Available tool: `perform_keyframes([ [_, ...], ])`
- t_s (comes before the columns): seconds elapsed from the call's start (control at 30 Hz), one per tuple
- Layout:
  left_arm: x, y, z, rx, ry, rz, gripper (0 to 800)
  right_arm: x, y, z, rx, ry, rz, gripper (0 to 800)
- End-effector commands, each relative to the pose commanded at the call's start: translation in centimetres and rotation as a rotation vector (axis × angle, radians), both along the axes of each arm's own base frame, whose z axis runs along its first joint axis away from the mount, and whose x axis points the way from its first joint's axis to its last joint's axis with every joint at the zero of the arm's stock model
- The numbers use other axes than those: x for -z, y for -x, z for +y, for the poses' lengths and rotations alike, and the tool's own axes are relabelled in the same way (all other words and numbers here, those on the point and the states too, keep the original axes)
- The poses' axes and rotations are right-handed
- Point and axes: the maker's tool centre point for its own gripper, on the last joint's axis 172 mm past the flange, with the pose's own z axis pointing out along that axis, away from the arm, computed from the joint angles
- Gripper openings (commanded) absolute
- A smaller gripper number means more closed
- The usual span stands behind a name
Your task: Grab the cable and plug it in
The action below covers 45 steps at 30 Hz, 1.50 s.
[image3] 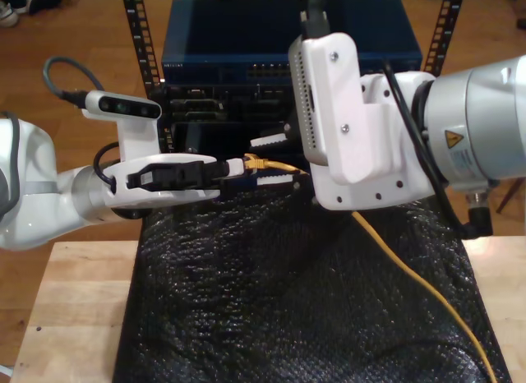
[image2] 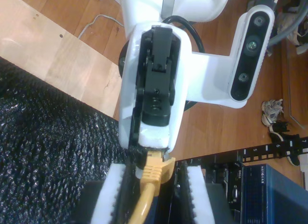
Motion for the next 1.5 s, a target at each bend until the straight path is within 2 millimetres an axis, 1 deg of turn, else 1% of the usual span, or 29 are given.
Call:
perform_keyframes([
  [0.53, 0.07, 0.06, -0.09, 0.020, -0.011, 0.026, 26, 0.09, 0.33, 0.33, -0.012, 0.001, 0.000, 253],
  [0.77, 0.07, 0.06, -0.09, 0.020, -0.011, 0.026, 29, 0.27, 0.35, 0.32, -0.012, 0.003, 0.003, 224],
  [0.83, 0.09, 0.08, -0.10, 0.020, -0.011, 0.028, 29, 0.21, 0.37, 0.31, -0.011, 0.002, 0.003, 186],
  [0.9, 0.09, 0.08, -0.10, 0.020, -0.011, 0.028, 29, 0.21, 0.37, 0.31, -0.011, 0.002, 0.003, 181],
  [0.97, 0.09, 0.08, -0.10, 0.020, -0.011, 0.028, 29, 0.14, 0.39, 0.29, -0.012, 0.001, 0.000, 138],
  [1.03, 0.09, 0.11, -0.15, 0.021, -0.011, 0.028, 29, 0.21, 0.37, 0.28, -0.011, 0.002, 0.000, 120],
  [1.1, 0.06, 0.13, -0.13, 0.022, -0.009, 0.027, 29, 0.21, 0.37, 0.28, -0.011, 0.002, 0.000, 69],
  [1.3, 0.06, 0.13, -0.13, 0.022, -0.009, 0.027, 31, 0.38, 0.40, 0.27, -0.010, 0.002, 0.005, 28],
  [1.33, 0.03, 0.16, -0.12, 0.023, -0.008, 0.027, 38, 0.47, 0.41, 0.27, -0.010, 0.003, 0.006, 23],
  [1.37, -0.03, 0.21, -0.08, 0.025, -0.006, 0.027, 68, 0.47, 0.41, 0.27, -0.010, 0.003, 0.006, 21],
  [1.5, -0.81, 0.97, 0.43, 0.057, 0.034, 0.030, 318, 0.47, 0.41, 0.27, -0.010, 0.003, 0.006, 7],
])
